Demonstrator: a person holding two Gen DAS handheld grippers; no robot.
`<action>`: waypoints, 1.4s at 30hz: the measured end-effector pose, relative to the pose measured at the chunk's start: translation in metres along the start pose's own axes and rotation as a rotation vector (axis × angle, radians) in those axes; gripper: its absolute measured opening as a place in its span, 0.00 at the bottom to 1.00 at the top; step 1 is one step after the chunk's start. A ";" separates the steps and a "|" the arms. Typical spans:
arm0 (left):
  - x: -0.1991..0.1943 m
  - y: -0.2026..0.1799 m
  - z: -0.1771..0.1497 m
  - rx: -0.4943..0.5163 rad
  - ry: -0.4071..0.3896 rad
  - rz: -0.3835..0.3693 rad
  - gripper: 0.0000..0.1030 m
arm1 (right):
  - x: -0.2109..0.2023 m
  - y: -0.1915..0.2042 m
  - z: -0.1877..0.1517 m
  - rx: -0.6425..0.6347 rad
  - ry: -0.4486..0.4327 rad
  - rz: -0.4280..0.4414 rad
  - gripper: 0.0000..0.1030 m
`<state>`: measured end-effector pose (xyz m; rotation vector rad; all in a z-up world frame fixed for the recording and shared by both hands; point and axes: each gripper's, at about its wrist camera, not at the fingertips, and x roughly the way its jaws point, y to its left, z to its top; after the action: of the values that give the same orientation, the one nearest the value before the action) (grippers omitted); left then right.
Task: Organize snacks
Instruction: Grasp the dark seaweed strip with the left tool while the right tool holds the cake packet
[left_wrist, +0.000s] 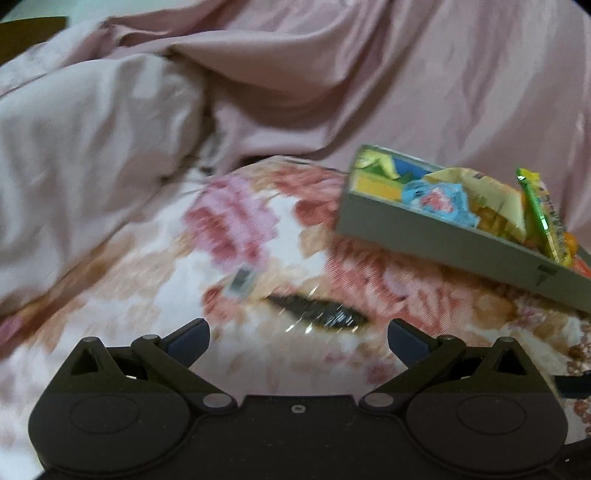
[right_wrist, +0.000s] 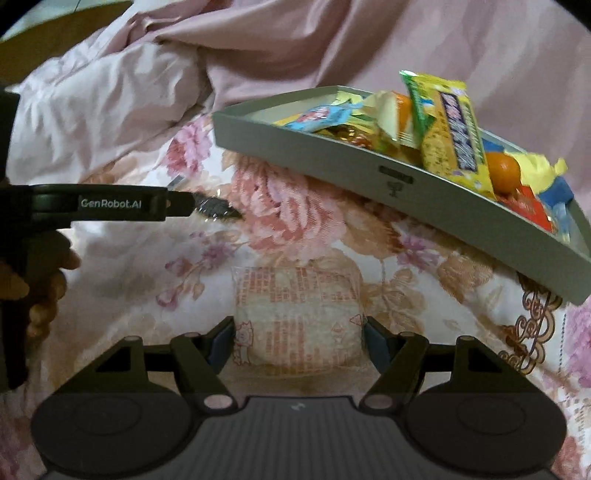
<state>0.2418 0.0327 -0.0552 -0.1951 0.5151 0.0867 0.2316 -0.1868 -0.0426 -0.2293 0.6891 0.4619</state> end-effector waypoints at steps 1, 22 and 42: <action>0.005 0.002 0.005 0.003 0.005 -0.032 0.99 | 0.001 -0.004 0.001 0.020 -0.003 0.012 0.73; 0.099 -0.007 0.048 0.465 0.360 -0.391 0.99 | 0.018 -0.011 -0.002 0.074 0.005 0.184 0.74; 0.029 -0.042 0.004 0.512 0.665 -0.414 0.99 | 0.015 -0.020 -0.007 0.048 0.015 0.091 0.75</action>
<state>0.2742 -0.0064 -0.0597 0.1854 1.1250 -0.5279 0.2473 -0.2018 -0.0571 -0.1565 0.7264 0.5302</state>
